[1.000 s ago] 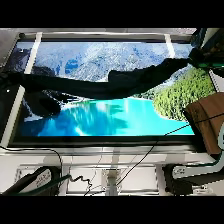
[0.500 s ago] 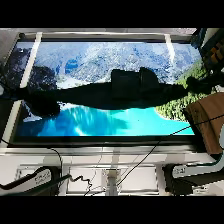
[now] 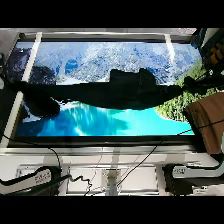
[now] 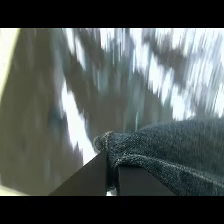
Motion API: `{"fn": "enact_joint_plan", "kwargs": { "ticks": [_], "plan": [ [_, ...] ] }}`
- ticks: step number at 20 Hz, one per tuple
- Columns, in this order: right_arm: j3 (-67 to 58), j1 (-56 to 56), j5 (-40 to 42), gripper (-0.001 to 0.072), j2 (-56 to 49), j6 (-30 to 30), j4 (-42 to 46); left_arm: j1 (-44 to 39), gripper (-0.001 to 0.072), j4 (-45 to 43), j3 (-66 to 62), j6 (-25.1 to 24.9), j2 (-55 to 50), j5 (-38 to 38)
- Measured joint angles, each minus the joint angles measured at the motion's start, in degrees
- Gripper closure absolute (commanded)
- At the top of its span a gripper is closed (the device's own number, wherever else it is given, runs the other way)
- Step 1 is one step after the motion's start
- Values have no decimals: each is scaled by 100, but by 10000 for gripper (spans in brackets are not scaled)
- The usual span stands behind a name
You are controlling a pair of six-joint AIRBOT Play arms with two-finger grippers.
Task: Fold the clothes and pants, and hang the long-sleeved shirts on hangers.
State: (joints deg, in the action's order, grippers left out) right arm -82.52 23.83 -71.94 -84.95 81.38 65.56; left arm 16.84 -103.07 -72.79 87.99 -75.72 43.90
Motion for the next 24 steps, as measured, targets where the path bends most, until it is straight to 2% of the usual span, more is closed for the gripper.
{"fn": "enact_joint_plan", "kwargs": {
  "ticks": [2, 4, 7, 12, 13, 14, 15, 16, 17, 20, 24],
  "plan": [
    [245, 0, 289, 675, 264, 2, -37, -72, 688, -20, -313, 72, 4, -289],
    [710, 0, 514, 675, 568, 0, 28, -92, 689, -98, -466, 52, 28, -221],
    [1873, 0, 844, 675, 1150, -11, 146, 72, 689, -382, -278, -44, 50, 389],
    [3491, 4, 949, 675, 1862, -11, 468, 708, 687, -581, 1012, -98, 61, 1307],
    [3654, 4, 868, 643, 1928, -11, 531, 822, 687, -599, 1200, -98, 61, 1414],
    [3768, 4, 813, 459, 1971, -11, 573, 903, 665, -605, 1320, -101, 66, 1497],
    [3842, 4, 769, 262, 2002, -11, 619, 962, 508, -625, 1401, -122, 76, 1543],
    [3895, 4, 717, 213, 2026, -11, 651, 1001, 147, -654, 1449, -144, 96, 1613],
    [3908, 4, 726, 214, 2041, -13, 645, 1021, 20, -684, 1469, -190, 111, 1646],
    [3770, 4, 710, 215, 2068, -140, 605, 968, 16, -688, 1384, -286, 168, 1716],
    [3486, 4, 688, 215, 2076, -772, 98, 671, 15, -704, 986, -339, 243, 1753]
  ]
}}
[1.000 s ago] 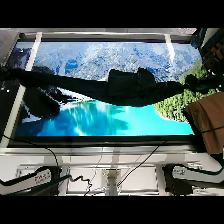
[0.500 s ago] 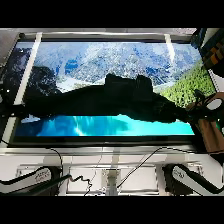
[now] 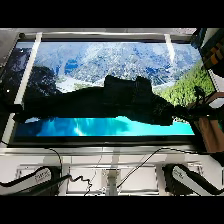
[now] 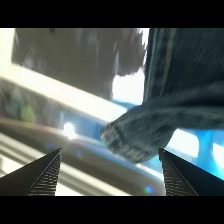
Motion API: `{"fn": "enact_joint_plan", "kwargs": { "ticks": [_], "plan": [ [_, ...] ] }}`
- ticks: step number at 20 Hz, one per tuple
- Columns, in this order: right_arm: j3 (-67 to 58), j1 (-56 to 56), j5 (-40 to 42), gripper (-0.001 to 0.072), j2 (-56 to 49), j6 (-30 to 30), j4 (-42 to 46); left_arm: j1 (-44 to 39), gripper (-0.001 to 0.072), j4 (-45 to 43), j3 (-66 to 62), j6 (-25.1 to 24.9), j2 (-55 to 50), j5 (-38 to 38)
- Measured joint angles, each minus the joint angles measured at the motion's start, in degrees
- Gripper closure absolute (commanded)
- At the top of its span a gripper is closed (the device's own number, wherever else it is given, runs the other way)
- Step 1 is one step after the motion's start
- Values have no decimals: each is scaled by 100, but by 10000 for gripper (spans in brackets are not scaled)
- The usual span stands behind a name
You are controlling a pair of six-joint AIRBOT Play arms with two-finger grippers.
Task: Fold the clothes and pants, and hang the long-sleeved shirts on hangers.
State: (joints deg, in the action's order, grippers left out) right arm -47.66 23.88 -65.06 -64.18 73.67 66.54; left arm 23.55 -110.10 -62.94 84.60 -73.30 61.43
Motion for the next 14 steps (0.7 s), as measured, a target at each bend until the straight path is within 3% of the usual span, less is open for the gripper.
{"fn": "enact_joint_plan", "kwargs": {
  "ticks": [3, 5, 12, 14],
  "plan": [
    [-79, -17, -144, 203, -87, -214, -719, -483, 16, 7, -269, -15, 50, 2],
    [-98, -85, -216, 84, -247, -223, -1132, -901, 16, 20, -356, -17, 61, -31],
    [-114, -382, -133, 102, -1220, 184, -1777, -2413, 16, 59, -444, 35, 72, -597],
    [-116, -407, -63, 159, -1458, 262, -2059, -2793, 17, 184, -448, 81, 68, -918]
  ]
}}
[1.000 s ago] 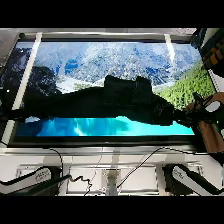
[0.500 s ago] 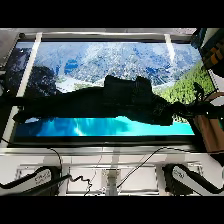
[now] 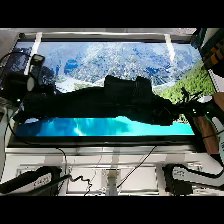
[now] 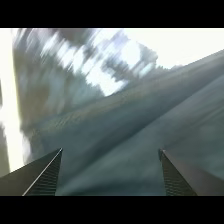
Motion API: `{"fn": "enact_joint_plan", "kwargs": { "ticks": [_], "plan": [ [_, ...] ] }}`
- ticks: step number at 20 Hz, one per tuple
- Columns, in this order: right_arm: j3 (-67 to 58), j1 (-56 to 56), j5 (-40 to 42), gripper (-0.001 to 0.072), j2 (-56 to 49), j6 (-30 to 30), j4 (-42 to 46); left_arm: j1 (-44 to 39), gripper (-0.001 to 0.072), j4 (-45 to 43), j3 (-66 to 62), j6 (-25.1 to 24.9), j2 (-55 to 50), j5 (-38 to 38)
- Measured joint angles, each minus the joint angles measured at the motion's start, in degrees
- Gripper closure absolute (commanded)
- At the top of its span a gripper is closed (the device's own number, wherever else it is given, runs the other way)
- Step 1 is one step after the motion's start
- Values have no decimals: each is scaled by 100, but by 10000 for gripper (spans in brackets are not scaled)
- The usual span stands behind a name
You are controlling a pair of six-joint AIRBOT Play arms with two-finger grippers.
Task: Fold the clothes and pants, and hang the long-sleeved shirts on hangers.
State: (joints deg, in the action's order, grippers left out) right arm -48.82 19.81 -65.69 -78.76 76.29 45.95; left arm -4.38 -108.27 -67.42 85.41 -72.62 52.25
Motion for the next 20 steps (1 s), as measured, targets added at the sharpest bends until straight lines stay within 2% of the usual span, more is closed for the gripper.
{"fn": "enact_joint_plan", "kwargs": {
  "ticks": [4, 5, 7, 8, 12, 17, 20],
  "plan": [
    [0, -22, 114, 393, -326, 177, -310, -754, 17, 579, -2, 120, -138, -798],
    [-4, -22, 177, 423, -363, 197, -396, -931, 17, 815, -2, 120, -208, -997],
    [-35, -22, 348, 613, -409, 186, -560, -1294, 26, 1342, -2, 144, -400, -1432],
    [-68, -22, 402, 677, -422, 125, -619, -1482, 74, 1650, -2, 146, -525, -1670],
    [-201, -22, 409, 675, -448, -186, -763, -2251, 90, 2658, -260, 160, -1202, -2413],
    [-247, -22, 313, 674, -459, -664, -802, -3093, 89, 3493, -1248, 160, -2304, -2640],
    [-254, -22, 286, 675, -459, -885, -811, -3279, 82, 4673, -1777, 164, -2916, -2675]
  ]
}}
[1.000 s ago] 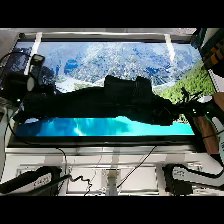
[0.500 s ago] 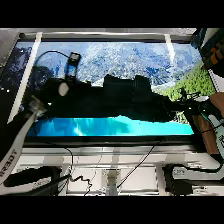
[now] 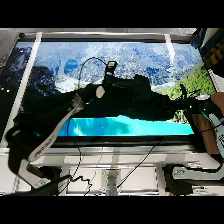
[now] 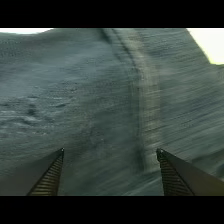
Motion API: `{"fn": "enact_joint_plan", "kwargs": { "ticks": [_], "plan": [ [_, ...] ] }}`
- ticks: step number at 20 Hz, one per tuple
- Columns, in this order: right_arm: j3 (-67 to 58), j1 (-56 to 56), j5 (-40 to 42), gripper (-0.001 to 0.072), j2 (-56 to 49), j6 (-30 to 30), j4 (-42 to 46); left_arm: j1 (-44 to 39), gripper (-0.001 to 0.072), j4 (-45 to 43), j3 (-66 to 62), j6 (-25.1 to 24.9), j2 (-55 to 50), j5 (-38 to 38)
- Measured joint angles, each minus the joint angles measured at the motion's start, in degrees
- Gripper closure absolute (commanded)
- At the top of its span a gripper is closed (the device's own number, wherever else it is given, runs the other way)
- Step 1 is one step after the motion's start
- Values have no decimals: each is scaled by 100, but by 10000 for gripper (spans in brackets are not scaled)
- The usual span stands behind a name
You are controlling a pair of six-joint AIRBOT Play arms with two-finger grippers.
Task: Fold the clothes and pants, and hang the long-sleeved shirts on hangers.
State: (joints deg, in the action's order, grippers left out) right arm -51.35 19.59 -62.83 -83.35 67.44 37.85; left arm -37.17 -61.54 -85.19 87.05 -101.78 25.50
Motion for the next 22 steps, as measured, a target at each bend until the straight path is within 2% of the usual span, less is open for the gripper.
{"fn": "enact_joint_plan", "kwargs": {
  "ticks": [2, 5, 12, 13, 16, 18, 19, 20, 22],
  "plan": [
    [0, 0, -4, 675, 0, -111, 0, -46, 82, 686, -262, -2, -334, -20],
    [0, 0, -7, 674, 0, -201, -2, -76, 81, 1222, -485, -24, -675, 107],
    [0, 0, -9, 674, 0, -258, -4, -197, 94, 1624, -605, -44, -1043, 474],
    [0, 0, -4, 675, 0, -260, -4, -227, 139, 1644, -608, -46, -1071, 492],
    [0, 0, 59, 675, 0, -267, -7, -337, 344, 1687, -616, -46, -1119, 492],
    [0, 0, 109, 675, 0, -269, -7, -417, 385, 1707, -616, -46, -1132, 269],
    [0, 0, 122, 675, 0, -269, -7, -448, 481, 1714, -616, -46, -1139, 74],
    [0, 0, 129, 675, 0, -269, -7, -468, 691, 1725, -616, -44, -1141, -173],
    [-2, 0, 138, 675, 0, -269, -9, -481, 685, 1727, -616, -42, -1130, -717]
  ]
}}
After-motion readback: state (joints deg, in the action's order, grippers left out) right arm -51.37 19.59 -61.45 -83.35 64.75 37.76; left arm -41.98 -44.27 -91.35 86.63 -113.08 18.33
